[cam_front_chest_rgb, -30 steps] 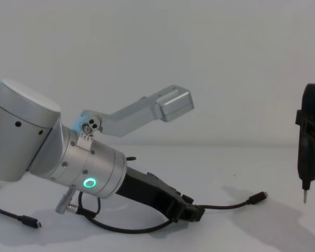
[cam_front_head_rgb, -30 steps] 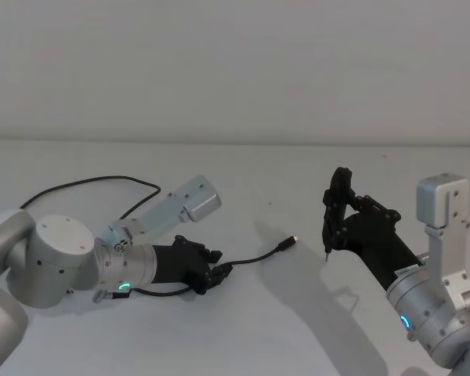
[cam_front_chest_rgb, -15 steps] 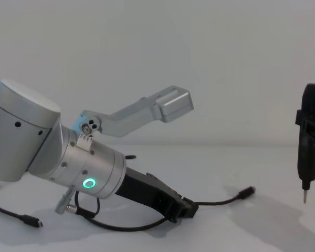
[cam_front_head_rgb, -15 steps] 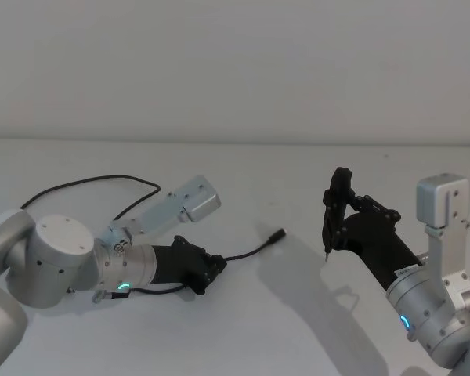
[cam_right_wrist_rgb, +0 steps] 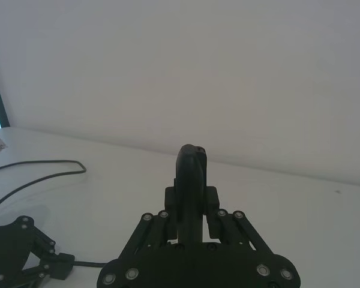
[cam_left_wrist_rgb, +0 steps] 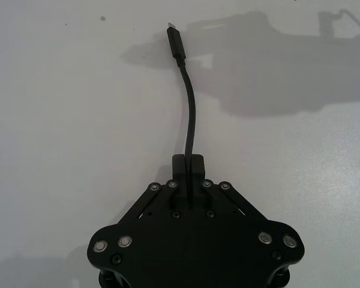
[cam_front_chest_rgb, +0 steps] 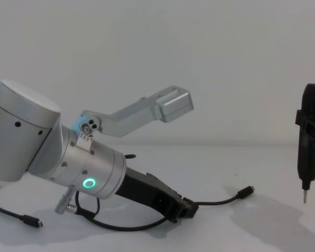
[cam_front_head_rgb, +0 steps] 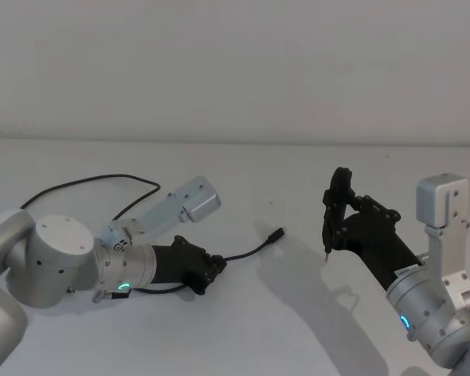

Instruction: Pick up the data cable with the one hand.

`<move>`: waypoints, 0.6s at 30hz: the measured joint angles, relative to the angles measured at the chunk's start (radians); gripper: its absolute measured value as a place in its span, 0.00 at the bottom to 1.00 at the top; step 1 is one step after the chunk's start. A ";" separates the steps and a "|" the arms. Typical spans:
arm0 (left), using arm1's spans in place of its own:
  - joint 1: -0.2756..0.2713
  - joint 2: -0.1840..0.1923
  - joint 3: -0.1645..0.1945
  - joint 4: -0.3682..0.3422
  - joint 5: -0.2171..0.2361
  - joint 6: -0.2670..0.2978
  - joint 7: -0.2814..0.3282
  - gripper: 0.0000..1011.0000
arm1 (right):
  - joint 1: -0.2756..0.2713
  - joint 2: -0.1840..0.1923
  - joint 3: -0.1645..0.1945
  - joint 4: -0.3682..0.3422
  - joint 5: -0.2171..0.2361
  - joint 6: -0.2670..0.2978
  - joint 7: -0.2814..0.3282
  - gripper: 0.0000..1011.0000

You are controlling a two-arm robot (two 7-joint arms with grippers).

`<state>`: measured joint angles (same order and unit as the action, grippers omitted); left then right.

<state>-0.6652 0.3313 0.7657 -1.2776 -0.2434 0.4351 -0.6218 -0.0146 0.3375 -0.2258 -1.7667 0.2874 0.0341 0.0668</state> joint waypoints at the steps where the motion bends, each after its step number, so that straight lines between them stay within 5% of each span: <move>1: 0.000 0.000 0.000 0.000 0.000 0.000 0.000 0.05 | 0.000 0.000 0.000 0.000 0.000 0.000 0.000 0.27; 18: -0.017 0.010 0.009 -0.019 0.022 -0.080 -0.041 0.05 | 0.000 -0.012 0.020 -0.052 0.019 -0.005 0.012 0.27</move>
<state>-0.6825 0.3409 0.7752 -1.2969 -0.2211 0.3552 -0.6632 -0.0145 0.3253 -0.2061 -1.8191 0.3059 0.0289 0.0788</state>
